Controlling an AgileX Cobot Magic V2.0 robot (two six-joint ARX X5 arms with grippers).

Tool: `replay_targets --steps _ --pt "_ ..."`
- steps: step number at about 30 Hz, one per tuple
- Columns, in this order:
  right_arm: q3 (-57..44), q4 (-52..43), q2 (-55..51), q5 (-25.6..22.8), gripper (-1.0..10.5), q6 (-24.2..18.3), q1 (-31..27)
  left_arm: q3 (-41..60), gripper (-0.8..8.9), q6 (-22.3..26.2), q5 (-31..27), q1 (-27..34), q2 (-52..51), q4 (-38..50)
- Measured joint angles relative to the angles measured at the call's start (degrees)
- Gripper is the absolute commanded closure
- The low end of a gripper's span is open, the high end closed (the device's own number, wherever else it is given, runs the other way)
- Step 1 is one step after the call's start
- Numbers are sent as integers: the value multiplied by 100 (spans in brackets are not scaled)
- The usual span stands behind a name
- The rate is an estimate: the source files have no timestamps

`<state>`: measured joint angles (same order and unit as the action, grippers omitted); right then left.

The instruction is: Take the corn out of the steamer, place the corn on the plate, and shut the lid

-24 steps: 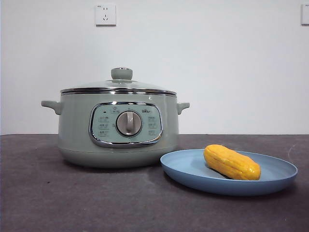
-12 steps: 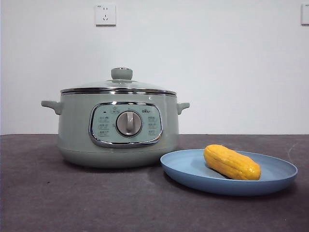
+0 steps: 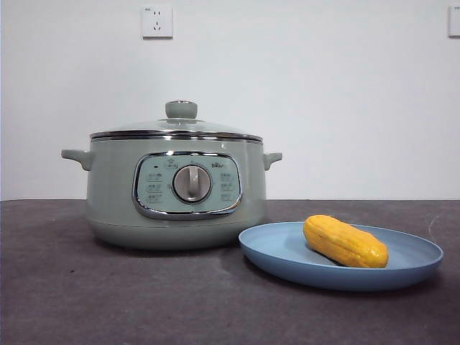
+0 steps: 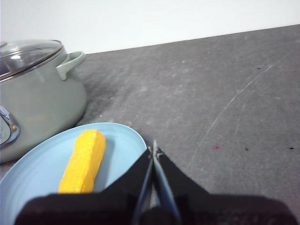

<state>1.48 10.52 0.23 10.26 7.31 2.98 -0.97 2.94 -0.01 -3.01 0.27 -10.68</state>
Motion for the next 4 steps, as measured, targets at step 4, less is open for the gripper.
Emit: replay_targets --steps 4 --pt "0 0 0 0 946 0 0 0 817 0 0 0 0 0"
